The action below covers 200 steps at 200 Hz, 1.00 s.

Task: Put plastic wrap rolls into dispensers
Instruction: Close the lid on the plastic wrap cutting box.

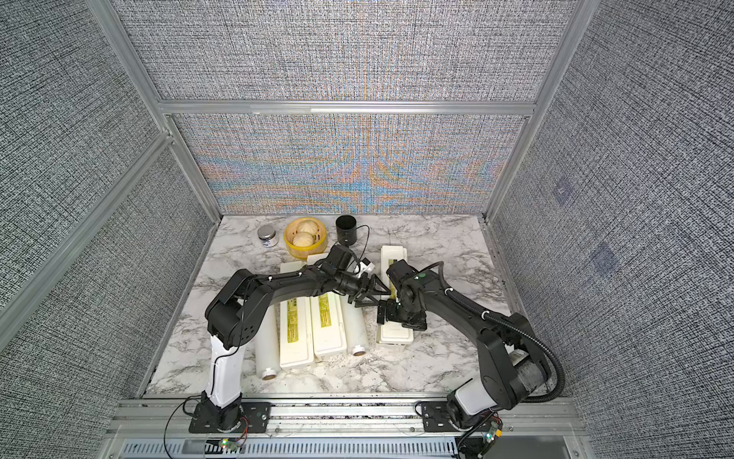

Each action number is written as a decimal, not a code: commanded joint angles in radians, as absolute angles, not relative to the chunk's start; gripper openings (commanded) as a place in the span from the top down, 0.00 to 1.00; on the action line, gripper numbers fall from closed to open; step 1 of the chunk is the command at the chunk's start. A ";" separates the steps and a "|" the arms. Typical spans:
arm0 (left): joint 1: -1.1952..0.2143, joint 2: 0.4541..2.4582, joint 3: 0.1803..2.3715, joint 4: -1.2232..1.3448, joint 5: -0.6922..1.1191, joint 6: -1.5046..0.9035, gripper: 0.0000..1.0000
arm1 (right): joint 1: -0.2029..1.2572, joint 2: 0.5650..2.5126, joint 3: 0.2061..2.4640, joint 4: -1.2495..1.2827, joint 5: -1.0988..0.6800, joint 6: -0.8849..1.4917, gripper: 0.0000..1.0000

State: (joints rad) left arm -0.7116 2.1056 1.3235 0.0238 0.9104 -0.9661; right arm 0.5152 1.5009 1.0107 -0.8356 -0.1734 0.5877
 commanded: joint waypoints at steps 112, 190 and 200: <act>-0.715 2.154 1.303 -0.150 0.775 -0.896 0.20 | 0.524 1.526 1.001 -0.778 -0.233 0.662 0.01; -0.719 2.190 1.312 -0.243 0.704 -0.833 0.30 | 0.546 1.548 1.018 -0.788 -0.241 0.665 0.01; -0.719 2.192 1.310 -0.261 0.690 -0.820 0.30 | 0.546 1.551 1.022 -0.796 -0.246 0.662 0.01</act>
